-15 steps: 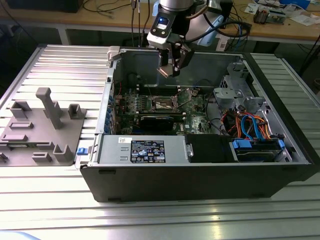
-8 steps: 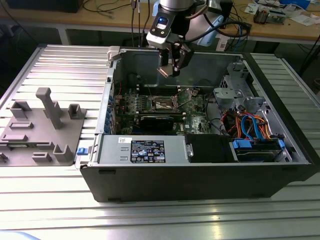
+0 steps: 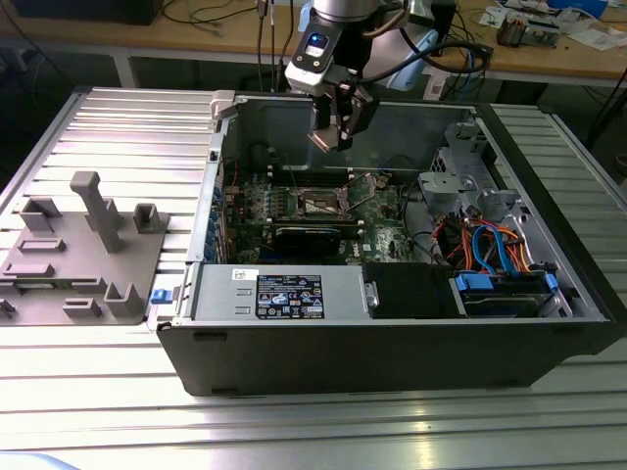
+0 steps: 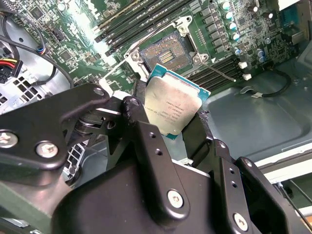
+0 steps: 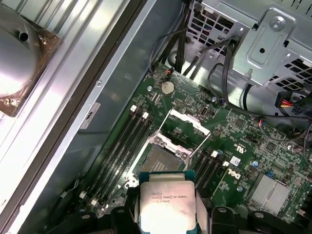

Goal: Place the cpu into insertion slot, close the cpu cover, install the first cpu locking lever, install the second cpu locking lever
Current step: 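Place the cpu into insertion slot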

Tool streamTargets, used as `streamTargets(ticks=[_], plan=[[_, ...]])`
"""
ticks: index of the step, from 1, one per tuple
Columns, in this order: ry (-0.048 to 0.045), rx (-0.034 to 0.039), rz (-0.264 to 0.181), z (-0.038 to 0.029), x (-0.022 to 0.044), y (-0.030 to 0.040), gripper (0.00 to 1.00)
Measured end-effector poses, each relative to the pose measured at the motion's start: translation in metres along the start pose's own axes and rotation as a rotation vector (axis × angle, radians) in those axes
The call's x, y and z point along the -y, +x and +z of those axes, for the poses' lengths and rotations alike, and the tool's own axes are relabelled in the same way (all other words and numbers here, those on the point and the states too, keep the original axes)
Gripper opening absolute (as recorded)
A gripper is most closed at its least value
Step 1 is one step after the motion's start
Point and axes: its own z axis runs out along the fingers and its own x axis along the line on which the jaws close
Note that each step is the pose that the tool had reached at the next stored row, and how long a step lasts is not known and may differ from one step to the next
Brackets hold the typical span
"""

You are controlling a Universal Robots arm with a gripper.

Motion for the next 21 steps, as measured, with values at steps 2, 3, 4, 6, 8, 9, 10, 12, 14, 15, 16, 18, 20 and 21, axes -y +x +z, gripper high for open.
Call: streamTargets(ticks=[2, 3, 4, 6, 8, 9, 10, 12, 14, 15, 16, 18, 20, 21], plan=[[-0.0001, 0.0002, 0.004, 0.0, 0.0, 0.0, 0.55], [-0.0001, 0.0003, 0.005, 0.0, 0.0, 0.0, 0.55], [-0.0001, 0.0005, 0.008, 0.0, 0.0, 0.0, 0.55], [-0.0003, 0.0007, 0.012, 0.0, 0.0, 0.0, 0.55], [-0.0003, 0.001, 0.017, 0.0, 0.0, 0.0, 0.55], [-0.0004, 0.0011, 0.019, 0.0001, 0.0, 0.0, 0.55], [-0.0004, 0.0013, 0.02, 0.0001, 0.0, 0.0, 0.55], [-0.0005, 0.0017, 0.027, 0.0001, 0.0, 0.0, 0.55], [-0.0007, 0.0023, 0.037, 0.0001, 0.0, 0.0, 0.55], [-0.0008, 0.0026, 0.042, 0.0001, 0.0, 0.0, 0.55], [-0.0007, 0.0027, 0.044, 0.0001, 0.0, 0.0, 0.55], [-0.0009, 0.003, 0.049, 0.0001, 0.0, 0.0, 0.55], [-0.001, 0.0032, 0.052, 0.0001, 0.0, 0.0, 0.55], [-0.001, 0.0035, 0.055, 0.0001, 0.0, 0.0, 0.55]])
